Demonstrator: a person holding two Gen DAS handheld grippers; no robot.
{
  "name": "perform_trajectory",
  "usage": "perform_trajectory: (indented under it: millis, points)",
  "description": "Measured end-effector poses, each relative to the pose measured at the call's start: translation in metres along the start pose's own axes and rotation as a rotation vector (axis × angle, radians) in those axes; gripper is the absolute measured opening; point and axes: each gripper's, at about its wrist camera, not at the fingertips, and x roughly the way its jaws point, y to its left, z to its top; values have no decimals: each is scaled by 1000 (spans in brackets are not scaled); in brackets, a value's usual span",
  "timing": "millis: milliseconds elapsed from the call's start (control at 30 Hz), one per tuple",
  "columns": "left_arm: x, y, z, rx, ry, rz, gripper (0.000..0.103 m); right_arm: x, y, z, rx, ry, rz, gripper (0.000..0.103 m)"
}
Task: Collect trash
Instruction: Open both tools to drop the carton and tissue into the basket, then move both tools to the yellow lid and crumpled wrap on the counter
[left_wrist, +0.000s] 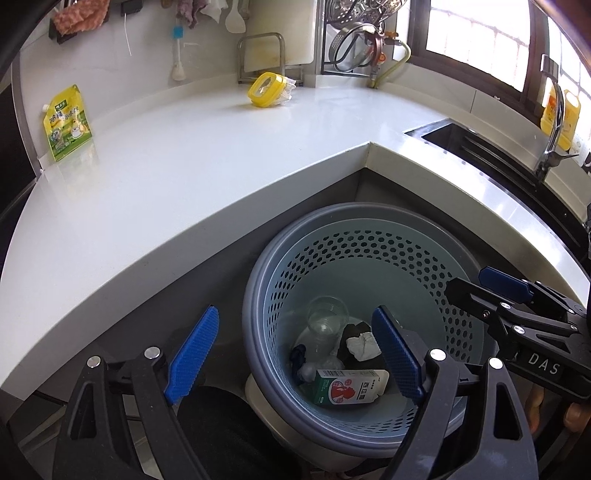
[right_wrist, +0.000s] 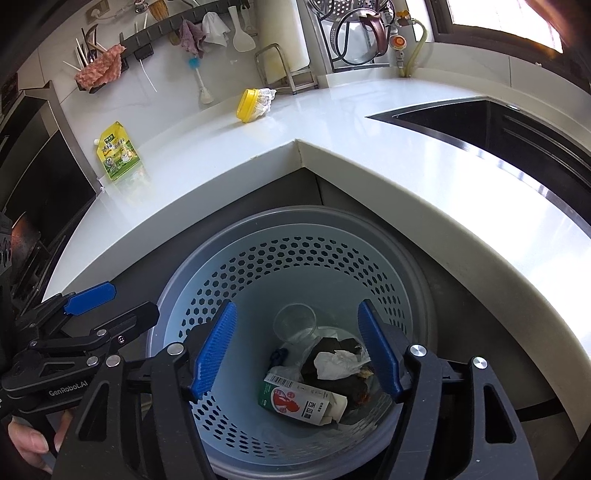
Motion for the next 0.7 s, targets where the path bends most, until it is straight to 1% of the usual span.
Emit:
perform_trajectory:
  millis: [233,400,500,600,700]
  points:
    - [-9,5,3,-13,-18,3,84,-8,4,2,-7,-20,8,66]
    - [-19,6,15,-22,-31,15,86,-18,9,13,-17,-48,15,67]
    - [-27,7,27,-28,-64,30,90,-28,11,23,-27,-81,16,69]
    - [-33,12,41,-34,-98,21,90,-33,15,34,-44,-108,21,70]
    - [-36,18,55,-44,-134,35,90,-33,20,46,-62,-127,23,70]
